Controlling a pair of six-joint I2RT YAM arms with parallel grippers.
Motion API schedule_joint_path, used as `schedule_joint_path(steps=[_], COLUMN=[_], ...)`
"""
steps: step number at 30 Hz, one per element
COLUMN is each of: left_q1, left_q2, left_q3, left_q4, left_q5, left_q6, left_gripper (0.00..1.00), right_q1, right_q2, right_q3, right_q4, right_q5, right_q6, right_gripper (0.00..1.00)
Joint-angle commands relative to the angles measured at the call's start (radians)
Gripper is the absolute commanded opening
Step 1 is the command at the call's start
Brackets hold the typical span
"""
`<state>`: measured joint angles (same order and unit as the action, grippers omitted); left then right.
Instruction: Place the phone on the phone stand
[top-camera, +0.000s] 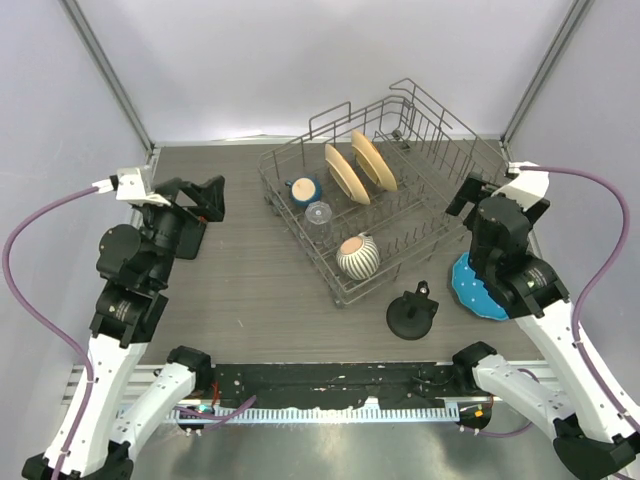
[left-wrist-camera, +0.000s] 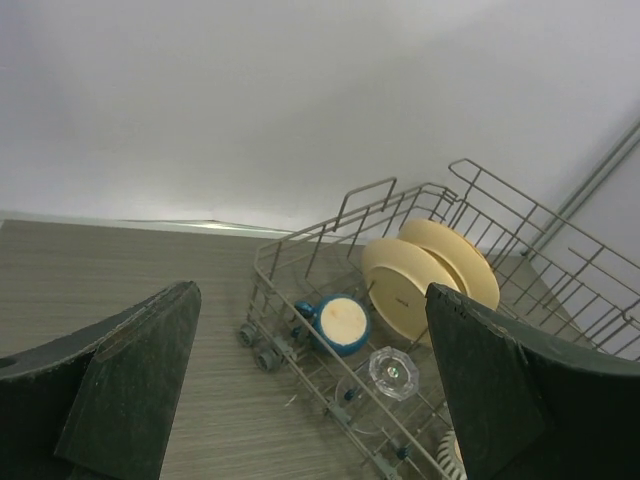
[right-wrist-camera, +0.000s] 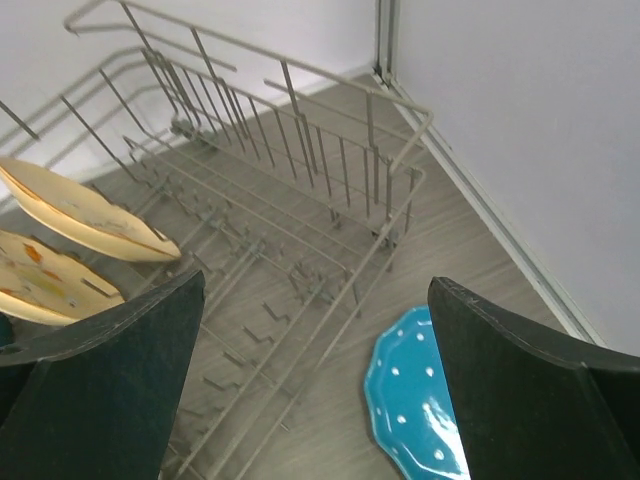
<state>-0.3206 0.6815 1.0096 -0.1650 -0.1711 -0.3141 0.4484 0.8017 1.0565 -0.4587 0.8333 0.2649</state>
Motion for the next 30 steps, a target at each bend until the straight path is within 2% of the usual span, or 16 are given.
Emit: schedule_joint_path(steps=[1, 5, 10, 15, 17, 20, 21, 25, 28, 30], left_q1=[-0.018, -0.037, -0.054, -0.069, -0.077, -0.080, -0.080, -0.084, -0.087, -0.089], left_q2=[0.032, 0.050, 0.069, 0.078, 0.075, 0.081, 0.081, 0.082, 0.078, 0.076], left_q3=[0.014, 0.015, 0.014, 0.017, 0.017, 0.017, 0.018, 0.014, 0.017, 0.014], left_q4=[0.016, 0.021, 0.018, 0.013, 0.019, 0.016, 0.016, 0.018, 0.016, 0.021], left_q5=[0.068, 0.113, 0.117, 0.131, 0.140, 0.134, 0.134, 0.137, 0.148, 0.145], left_q6=[-0.016, -0.033, -0.036, -0.043, -0.043, -0.043, -0.043, -0.043, -0.045, -0.045], left_gripper=[1.00, 1.00, 1.00, 1.00, 1.00, 1.00, 1.00, 1.00, 1.00, 1.00], right_q1=[0.001, 0.001, 0.001, 0.001, 0.001, 0.001, 0.000, 0.001, 0.001, 0.001], right_q2=[0.040, 0.030, 0.013, -0.021, -0.038, -0.068, -0.084, -0.084, -0.079, -0.085], right_q3=[0.074, 0.099, 0.086, 0.112, 0.119, 0.099, 0.094, 0.066, 0.039, 0.022], right_q4=[-0.194, -0.349, -0.556, -0.734, -0.767, -0.776, -0.767, -0.802, -0.842, -0.862], right_q5=[-0.060, -0.196, -0.267, -0.298, -0.318, -0.443, -0.541, -0.773, -0.867, -0.864], right_q6=[0.106, 0.158, 0.315, 0.372, 0.393, 0.346, 0.323, 0.255, 0.238, 0.232], right_gripper=[0.99, 0.99, 0.99, 0.99, 0.95, 0.84, 0.83, 0.80, 0.75, 0.73])
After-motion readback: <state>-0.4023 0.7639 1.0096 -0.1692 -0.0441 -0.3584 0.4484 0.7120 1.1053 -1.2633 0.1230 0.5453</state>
